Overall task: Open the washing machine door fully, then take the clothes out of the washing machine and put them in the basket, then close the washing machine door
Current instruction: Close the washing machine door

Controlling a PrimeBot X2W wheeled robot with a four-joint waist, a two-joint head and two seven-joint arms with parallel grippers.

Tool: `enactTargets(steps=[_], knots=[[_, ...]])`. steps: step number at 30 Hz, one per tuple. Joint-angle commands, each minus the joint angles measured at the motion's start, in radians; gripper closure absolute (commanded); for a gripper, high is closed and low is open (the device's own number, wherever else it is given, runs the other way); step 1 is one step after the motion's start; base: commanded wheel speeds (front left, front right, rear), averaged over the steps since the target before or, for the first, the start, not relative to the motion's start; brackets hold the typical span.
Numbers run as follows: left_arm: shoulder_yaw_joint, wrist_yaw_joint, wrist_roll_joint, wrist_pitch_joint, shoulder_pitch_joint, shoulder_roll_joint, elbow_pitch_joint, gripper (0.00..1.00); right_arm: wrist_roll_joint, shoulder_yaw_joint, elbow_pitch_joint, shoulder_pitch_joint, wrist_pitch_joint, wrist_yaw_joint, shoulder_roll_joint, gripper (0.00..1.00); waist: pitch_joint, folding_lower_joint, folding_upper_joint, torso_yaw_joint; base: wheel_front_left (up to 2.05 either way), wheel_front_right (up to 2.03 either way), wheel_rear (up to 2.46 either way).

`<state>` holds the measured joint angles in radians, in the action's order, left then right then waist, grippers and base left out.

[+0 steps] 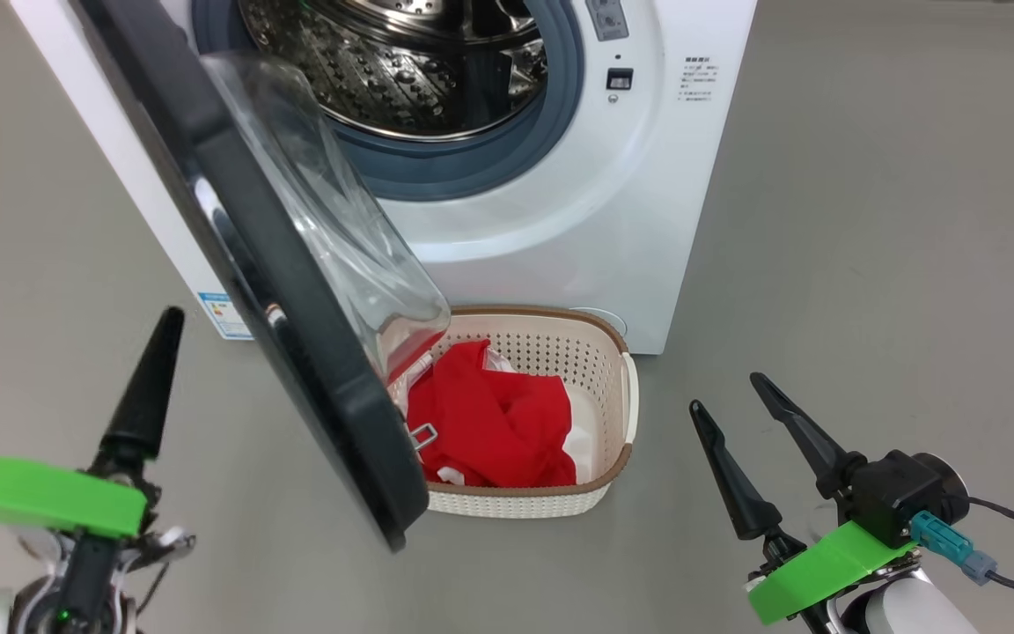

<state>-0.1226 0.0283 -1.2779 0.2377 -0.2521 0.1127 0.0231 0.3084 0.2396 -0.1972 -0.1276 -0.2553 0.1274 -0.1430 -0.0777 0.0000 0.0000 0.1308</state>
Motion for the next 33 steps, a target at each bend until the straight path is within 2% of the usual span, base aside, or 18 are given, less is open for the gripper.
enactTargets(steps=[1,5,8,14,18,23,28,33], knots=[[-0.02,-0.028,0.062,-0.036,0.002,0.044,-0.026,0.0,0.012,0.014,0.02,-0.023,-0.006,0.003,0.001,0.0,0.005,0.0,0.0,0.004,0.0,0.0,0.0],[0.02,-0.089,0.247,-0.181,0.029,0.074,-0.022,0.0,0.014,0.012,0.017,-0.021,-0.006,0.003,0.002,0.0,0.015,0.0,0.0,0.012,0.0,0.0,0.0],[0.049,-0.105,0.364,-0.28,0.052,0.081,-0.018,0.0,0.015,0.013,0.018,-0.02,-0.006,0.003,0.004,0.0,0.02,0.0,0.0,0.017,0.0,0.0,0.0],[0.123,-0.086,0.663,-0.46,0.097,0.123,-0.007,0.0,0.017,0.014,0.023,-0.015,-0.006,0.003,0.007,0.0,0.024,0.0,0.0,0.022,0.0,0.0,0.0],[0.146,-0.063,0.825,-0.495,0.119,0.124,-0.023,0.0,0.017,0.015,0.026,-0.013,-0.006,0.003,0.008,0.0,0.023,0.0,0.0,0.021,0.0,0.0,0.0],[0.115,-0.029,0.976,-0.499,0.158,0.079,-0.067,0.0,0.016,0.015,0.029,-0.012,-0.006,0.003,0.011,0.0,0.022,0.0,0.0,0.013,0.0,0.0,0.0],[0.083,-0.025,1.067,-0.499,0.208,0.028,-0.084,0.0,0.016,0.013,0.032,-0.01,-0.006,0.003,0.012,0.0,0.02,0.0,0.0,0.005,0.0,0.0,0.0],[0.066,-0.041,1.115,-0.499,0.24,-0.01,-0.08,0.0,0.014,0.008,0.033,-0.013,-0.006,0.003,0.016,0.0,0.015,0.0,0.0,0.002,0.0,0.0,0.0]])
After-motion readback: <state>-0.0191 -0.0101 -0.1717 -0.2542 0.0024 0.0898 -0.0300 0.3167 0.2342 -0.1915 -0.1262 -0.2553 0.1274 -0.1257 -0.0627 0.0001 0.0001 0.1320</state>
